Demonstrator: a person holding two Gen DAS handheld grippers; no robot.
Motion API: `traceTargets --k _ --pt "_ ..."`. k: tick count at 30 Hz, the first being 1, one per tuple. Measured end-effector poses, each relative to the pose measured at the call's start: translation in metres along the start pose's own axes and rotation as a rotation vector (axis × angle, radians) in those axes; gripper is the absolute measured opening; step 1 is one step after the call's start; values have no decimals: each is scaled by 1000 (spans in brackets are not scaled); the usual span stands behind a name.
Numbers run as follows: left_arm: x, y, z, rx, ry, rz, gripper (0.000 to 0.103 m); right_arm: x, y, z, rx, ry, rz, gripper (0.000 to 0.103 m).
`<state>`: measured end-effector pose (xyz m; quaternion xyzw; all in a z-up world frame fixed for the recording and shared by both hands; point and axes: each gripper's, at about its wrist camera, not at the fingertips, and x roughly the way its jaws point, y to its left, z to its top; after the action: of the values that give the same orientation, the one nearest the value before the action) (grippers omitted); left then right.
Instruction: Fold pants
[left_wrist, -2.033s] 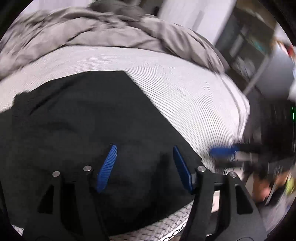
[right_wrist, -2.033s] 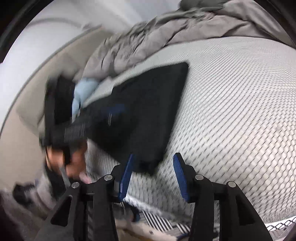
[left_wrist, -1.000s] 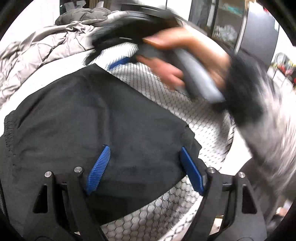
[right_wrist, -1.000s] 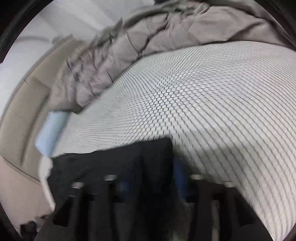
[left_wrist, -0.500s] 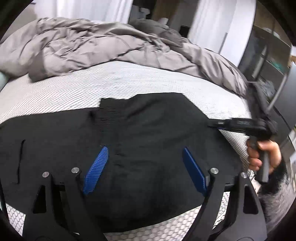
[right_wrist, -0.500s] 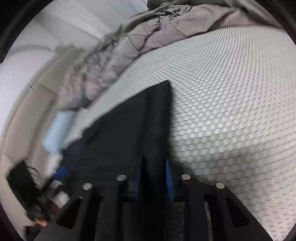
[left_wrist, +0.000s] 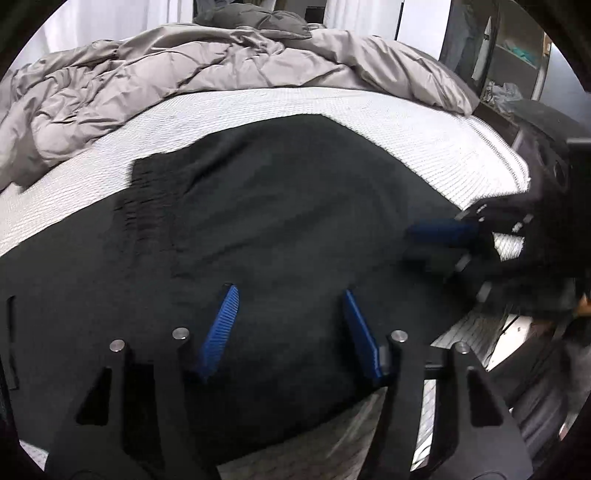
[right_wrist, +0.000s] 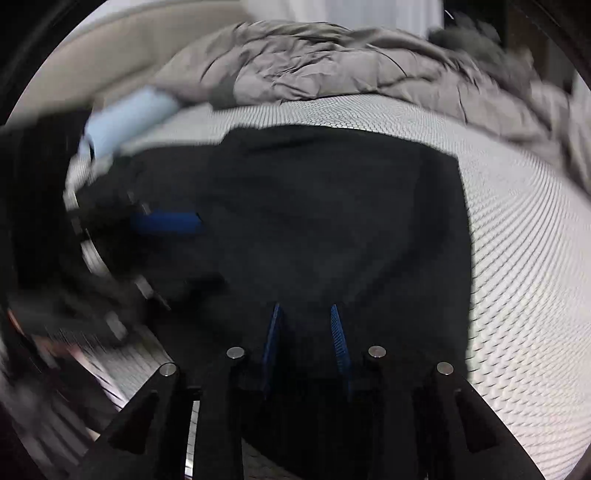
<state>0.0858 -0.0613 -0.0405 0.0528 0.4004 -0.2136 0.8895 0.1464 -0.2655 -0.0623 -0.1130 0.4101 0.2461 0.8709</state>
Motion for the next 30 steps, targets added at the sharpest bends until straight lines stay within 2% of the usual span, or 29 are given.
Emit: traceTargets --k 1,2,4,7,8,10,12,13,15,17,20,23,26,27,29,30 --pt "-3 6 -6 -5 1 32 57 -5 -4 -4 -7 0 -48 27" --pt "-4 12 -9 -18 4 31 57 -14 -16 -15 6 4 -114 28" --pt "-10 21 -9 -34 -3 15 56 -22 -37 -26 64 15 -154 30" --pt "-29 19 -1 -32 -47 50 56 -33 -48 -24 148 -22 -122 31" --pt "-37 16 6 -37 -84 28 56 -37 -46 -21 144 -46 -118 31" --pt "-36 8 22 -30 -102 -11 56 -42 -33 -13 116 -94 -63 32" --pt "-18 0 35 -9 -67 -30 56 -24 -13 5 94 -90 11 32" --pt "0 -2 38 5 -20 -25 55 -16 -5 11 77 -78 23 32" --pt "21 1 36 16 43 0 45 12 7 26 26 -39 30 32" --pt "21 10 28 32 34 -7 45 28 -2 27 14 13 -60 32" --pt "10 25 18 5 25 -1 50 18 -32 17 65 17 -107 32" --pt "-3 27 20 -11 22 -1 50 2 -48 17 110 -28 -54 32" --pt "-11 17 49 14 -51 -6 50 -11 -38 33 103 -85 -15 37" --pt "-4 17 60 10 -44 -17 50 -8 -34 45 98 -84 3 37" --pt "26 21 75 0 30 -55 50 7 -29 66 91 -58 48 37" --pt "40 24 76 -2 76 -43 49 13 -31 68 92 -29 82 37"
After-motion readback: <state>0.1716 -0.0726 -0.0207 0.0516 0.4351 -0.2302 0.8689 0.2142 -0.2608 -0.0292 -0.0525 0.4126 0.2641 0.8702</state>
